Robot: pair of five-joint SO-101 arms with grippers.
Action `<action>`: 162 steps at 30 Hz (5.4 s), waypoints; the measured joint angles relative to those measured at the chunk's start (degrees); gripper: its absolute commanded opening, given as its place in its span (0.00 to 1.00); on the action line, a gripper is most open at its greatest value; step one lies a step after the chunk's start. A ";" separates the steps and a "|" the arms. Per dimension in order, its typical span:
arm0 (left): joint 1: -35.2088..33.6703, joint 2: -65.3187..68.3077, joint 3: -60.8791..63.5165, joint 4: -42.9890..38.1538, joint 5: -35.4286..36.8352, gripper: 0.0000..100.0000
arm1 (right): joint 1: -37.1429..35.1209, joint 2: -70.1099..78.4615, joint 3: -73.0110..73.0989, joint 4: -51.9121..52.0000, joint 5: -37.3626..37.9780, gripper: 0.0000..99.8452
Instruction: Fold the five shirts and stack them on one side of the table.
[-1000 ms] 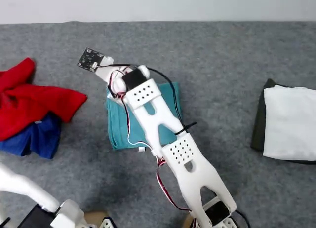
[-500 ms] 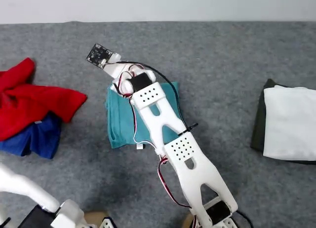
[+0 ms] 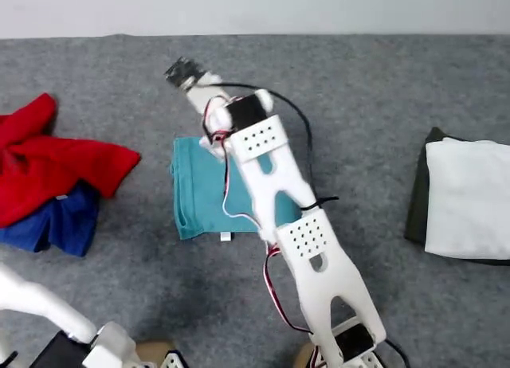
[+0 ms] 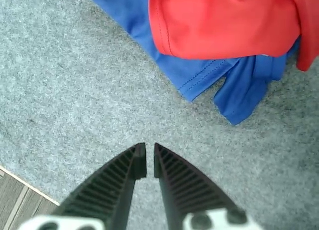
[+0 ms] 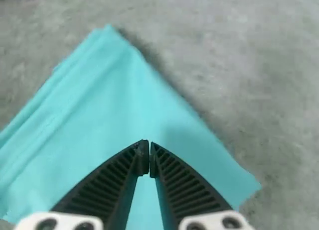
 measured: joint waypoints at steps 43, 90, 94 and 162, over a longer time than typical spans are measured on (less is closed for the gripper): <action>-1.67 0.00 5.54 0.00 -4.92 0.04 | 5.10 -6.42 35.87 -0.26 -39.03 0.01; -1.58 -0.18 5.54 0.00 -5.27 0.04 | 29.71 -16.88 31.82 -13.98 8.62 0.23; -1.58 -0.18 5.54 0.00 -5.27 0.04 | 29.98 -16.88 27.69 -10.37 -5.80 0.23; -1.14 -0.18 5.54 0.00 -5.45 0.04 | 25.58 -8.18 32.09 -0.09 -36.84 0.01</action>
